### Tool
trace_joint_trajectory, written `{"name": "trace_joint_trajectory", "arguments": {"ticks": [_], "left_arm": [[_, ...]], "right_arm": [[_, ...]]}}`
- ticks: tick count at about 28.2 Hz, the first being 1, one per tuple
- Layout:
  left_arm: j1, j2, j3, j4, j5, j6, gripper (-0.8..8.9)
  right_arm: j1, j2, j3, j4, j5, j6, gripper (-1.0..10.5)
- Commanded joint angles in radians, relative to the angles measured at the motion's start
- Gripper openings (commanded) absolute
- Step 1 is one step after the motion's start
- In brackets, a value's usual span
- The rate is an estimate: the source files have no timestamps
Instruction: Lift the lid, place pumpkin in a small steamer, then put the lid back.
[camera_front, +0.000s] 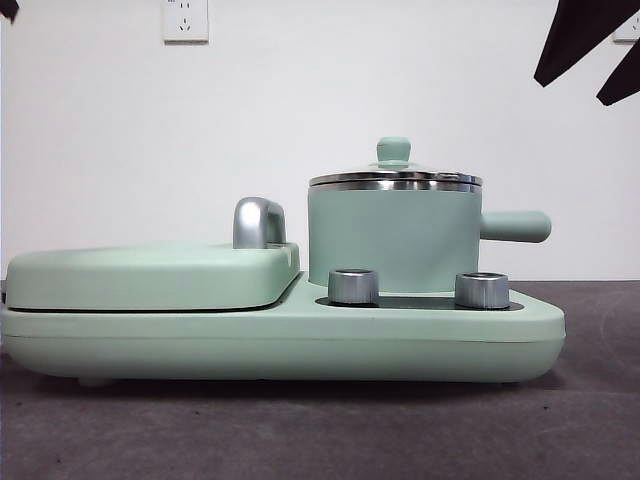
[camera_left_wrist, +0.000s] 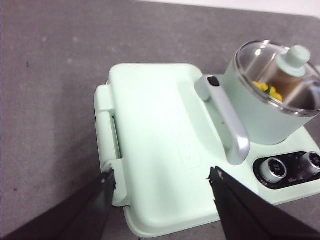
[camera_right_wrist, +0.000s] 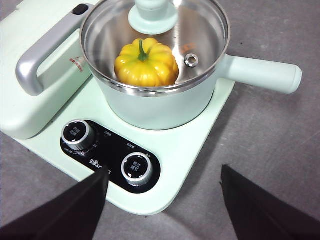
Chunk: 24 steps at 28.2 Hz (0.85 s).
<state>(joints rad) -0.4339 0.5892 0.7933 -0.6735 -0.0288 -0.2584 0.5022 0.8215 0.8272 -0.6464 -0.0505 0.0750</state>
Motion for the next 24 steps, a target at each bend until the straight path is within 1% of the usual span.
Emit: {"name": "trace_joint_trajectory", "arguments": {"ticks": [1, 2, 3, 4, 5, 6, 7, 11, 24], "left_arm": [[-0.003, -0.008, 0.006, 0.006, 0.002, 0.005, 3.12], [-0.003, -0.013, 0.006, 0.005, 0.002, 0.005, 3.06], [-0.003, -0.017, 0.006, 0.007, 0.002, 0.005, 2.61], [-0.004, -0.019, 0.006, 0.008, 0.003, 0.004, 1.35], [-0.005, -0.024, 0.006, 0.002, 0.005, 0.004, -0.17], [-0.005, -0.026, 0.006, 0.001, 0.005, 0.008, 0.18], [-0.005, -0.028, 0.006, 0.002, 0.006, 0.010, 0.06], [-0.005, -0.034, 0.006, -0.016, 0.024, 0.006, 0.07], [-0.005, -0.039, 0.006, -0.008, 0.024, 0.010, 0.07]], "right_arm": [[0.006, -0.001, 0.006, 0.002, 0.000, -0.009, 3.5], [0.006, -0.002, 0.006, 0.006, 0.000, -0.009, 3.5], [0.006, -0.005, 0.006, 0.010, -0.001, -0.008, 3.2], [0.006, -0.008, 0.007, 0.010, -0.002, -0.008, 2.2], [0.006, -0.009, 0.007, 0.011, -0.002, -0.008, 0.5], [0.006, -0.012, 0.007, 0.010, -0.003, -0.010, -0.1], [0.006, -0.013, 0.007, 0.012, -0.001, -0.008, 0.2], [0.006, -0.019, 0.006, 0.002, -0.005, -0.008, 0.2], [0.006, -0.019, 0.007, 0.031, -0.002, -0.008, 0.2]]}}
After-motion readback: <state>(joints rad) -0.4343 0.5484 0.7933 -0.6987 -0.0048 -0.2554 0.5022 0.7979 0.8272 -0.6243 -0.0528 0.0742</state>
